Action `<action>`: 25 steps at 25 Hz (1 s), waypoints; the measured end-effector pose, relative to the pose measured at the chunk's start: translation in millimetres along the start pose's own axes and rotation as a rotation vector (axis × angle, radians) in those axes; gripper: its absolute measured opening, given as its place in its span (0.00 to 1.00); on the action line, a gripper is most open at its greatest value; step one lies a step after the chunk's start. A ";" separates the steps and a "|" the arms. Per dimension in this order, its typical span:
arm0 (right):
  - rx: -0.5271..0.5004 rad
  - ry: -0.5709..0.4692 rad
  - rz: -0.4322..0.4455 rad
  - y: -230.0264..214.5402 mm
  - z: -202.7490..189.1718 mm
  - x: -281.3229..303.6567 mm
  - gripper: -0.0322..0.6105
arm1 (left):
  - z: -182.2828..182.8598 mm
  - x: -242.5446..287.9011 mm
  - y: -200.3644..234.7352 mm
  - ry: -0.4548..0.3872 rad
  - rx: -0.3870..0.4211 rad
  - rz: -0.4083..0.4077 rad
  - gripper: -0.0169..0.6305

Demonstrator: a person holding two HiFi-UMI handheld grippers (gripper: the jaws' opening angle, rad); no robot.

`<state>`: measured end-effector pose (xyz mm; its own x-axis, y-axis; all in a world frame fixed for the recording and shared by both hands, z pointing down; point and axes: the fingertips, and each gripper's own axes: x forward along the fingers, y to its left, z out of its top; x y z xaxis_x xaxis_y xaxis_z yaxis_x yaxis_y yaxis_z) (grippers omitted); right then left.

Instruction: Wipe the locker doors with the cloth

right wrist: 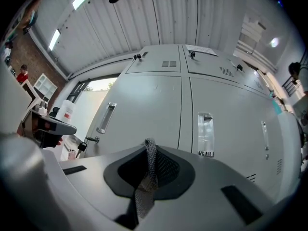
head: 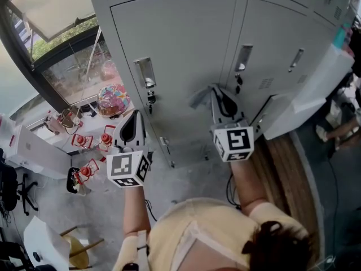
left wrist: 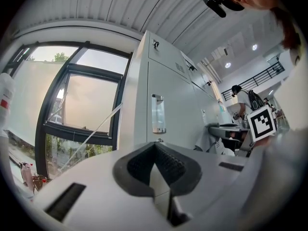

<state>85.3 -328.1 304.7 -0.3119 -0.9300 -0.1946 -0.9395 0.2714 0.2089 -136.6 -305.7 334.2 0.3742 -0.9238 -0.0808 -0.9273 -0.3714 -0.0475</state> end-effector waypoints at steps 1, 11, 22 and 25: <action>0.001 -0.006 0.002 0.7 3.0 -1.3 0.08 | 2.3 -1.9 -0.3 -0.006 0.001 0.000 0.00; 0.021 -0.030 0.024 10.9 21.8 -12.4 0.08 | 17.0 -20.4 2.4 -0.029 0.014 0.011 0.00; 0.013 -0.063 0.037 17.5 25.7 -24.4 0.08 | 26.3 -38.5 2.4 -0.054 0.020 0.022 0.00; 0.022 -0.061 0.044 21.4 25.3 -26.1 0.08 | 25.2 -42.0 4.5 -0.051 0.022 0.031 0.00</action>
<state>69.8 -291.7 290.1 -0.3601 -0.9005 -0.2439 -0.9275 0.3174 0.1973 -156.1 -266.2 312.3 0.3461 -0.9287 -0.1333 -0.9381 -0.3402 -0.0656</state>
